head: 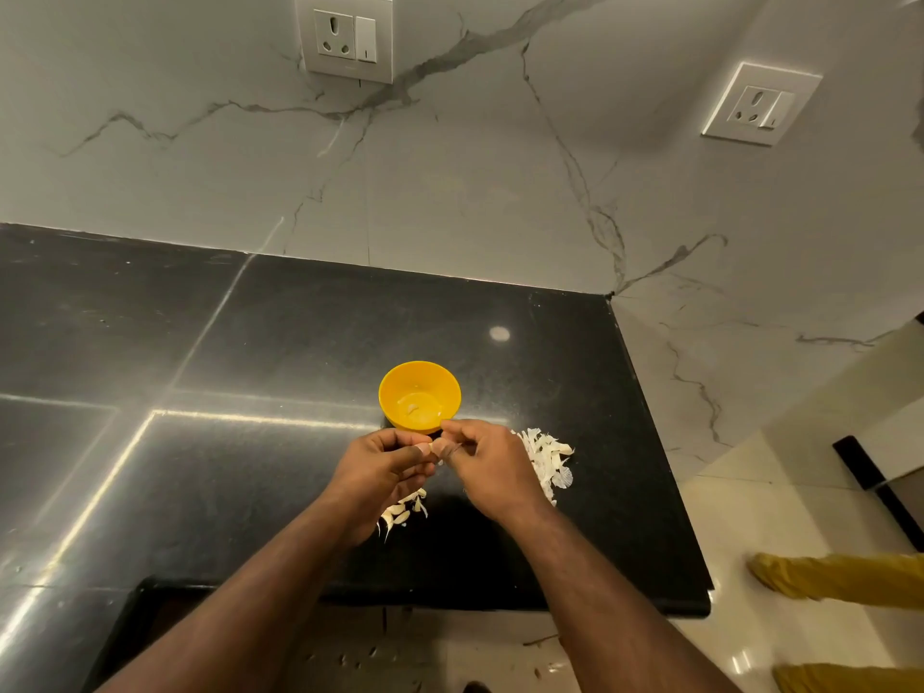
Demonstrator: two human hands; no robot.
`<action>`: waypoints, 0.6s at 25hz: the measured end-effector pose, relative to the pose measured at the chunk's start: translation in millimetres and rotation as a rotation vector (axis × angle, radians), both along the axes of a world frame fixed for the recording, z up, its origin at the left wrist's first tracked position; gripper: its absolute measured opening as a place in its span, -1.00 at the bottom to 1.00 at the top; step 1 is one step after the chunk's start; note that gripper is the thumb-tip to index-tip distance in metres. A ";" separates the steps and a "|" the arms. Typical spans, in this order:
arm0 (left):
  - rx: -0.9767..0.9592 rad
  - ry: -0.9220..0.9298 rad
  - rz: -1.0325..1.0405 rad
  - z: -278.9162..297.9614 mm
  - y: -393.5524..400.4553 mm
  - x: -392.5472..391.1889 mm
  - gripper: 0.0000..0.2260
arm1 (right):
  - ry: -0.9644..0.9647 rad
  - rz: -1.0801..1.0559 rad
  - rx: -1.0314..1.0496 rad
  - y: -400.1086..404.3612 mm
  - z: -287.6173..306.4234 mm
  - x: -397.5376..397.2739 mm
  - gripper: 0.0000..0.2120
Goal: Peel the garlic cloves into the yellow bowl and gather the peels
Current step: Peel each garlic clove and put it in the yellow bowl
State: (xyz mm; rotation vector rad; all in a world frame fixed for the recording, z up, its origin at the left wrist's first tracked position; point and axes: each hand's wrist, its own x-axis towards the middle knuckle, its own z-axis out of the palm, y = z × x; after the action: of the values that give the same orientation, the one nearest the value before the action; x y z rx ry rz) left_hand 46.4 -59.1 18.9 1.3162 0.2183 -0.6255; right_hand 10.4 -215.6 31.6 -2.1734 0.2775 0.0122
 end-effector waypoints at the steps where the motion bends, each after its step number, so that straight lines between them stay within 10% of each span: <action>1: 0.003 -0.010 0.002 0.3 -0.4 -0.5 -0.94 | 0.029 0.013 0.052 3.6 -2.1 0.2 -0.69; 15: 0.040 -0.064 -0.053 -3.2 3.7 -0.3 -0.92 | 0.070 0.073 -0.072 1.1 5.0 -3.7 -0.72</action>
State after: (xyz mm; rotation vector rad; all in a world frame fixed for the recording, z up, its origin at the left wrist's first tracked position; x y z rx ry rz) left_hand 46.1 -55.4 15.7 1.3819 0.1445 -0.6251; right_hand 6.7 -214.5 36.6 -2.2566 0.2416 0.1213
